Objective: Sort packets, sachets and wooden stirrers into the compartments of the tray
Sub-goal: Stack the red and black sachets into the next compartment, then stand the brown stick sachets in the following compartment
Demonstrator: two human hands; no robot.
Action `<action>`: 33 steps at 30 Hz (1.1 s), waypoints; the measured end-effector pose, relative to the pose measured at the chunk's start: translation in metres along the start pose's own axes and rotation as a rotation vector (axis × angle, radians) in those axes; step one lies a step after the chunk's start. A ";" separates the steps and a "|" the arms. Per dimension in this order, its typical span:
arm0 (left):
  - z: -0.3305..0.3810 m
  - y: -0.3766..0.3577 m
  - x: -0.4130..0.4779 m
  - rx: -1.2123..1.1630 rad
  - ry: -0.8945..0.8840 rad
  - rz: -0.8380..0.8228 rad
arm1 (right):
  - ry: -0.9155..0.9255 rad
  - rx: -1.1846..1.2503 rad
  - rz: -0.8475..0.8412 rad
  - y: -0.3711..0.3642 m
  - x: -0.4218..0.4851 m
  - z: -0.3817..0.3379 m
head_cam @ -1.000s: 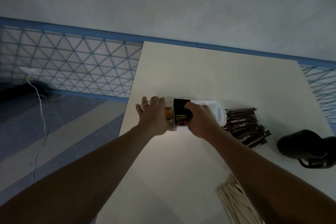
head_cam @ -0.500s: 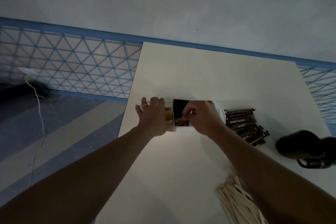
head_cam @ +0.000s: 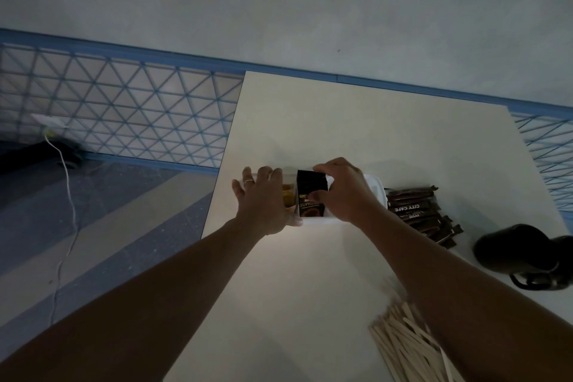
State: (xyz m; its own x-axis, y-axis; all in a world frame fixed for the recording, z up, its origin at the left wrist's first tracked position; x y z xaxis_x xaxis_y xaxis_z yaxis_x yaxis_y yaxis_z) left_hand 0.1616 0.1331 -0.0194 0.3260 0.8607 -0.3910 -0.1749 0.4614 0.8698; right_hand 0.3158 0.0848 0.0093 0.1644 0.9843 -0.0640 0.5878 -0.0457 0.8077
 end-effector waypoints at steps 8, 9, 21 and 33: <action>0.001 0.002 -0.002 0.006 0.005 -0.009 | -0.022 0.014 0.017 0.001 0.002 0.003; 0.001 0.002 -0.002 0.012 0.007 -0.011 | -0.012 0.004 0.017 0.002 0.001 0.002; 0.006 0.019 -0.009 -0.102 -0.074 0.085 | -0.076 0.028 0.158 0.044 -0.054 0.011; 0.072 0.039 -0.073 -0.427 -0.374 0.222 | -0.358 0.057 0.277 0.049 -0.157 0.053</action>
State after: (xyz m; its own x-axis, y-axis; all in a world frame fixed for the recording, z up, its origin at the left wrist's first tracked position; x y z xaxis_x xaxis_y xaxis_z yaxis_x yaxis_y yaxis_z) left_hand 0.1980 0.0726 0.0652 0.5295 0.8482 -0.0144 -0.6081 0.3913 0.6908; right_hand 0.3604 -0.0807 0.0276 0.5792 0.8132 -0.0570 0.5243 -0.3181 0.7899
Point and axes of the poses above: each hand's wrist, its own x-axis towards the middle knuckle, its own y-axis out of the back of the hand, z = x × y, the point moved 7 cm from there along x, towards the middle knuckle, and after that the axes turned 11 degrees about y, right-handed, at the moved point
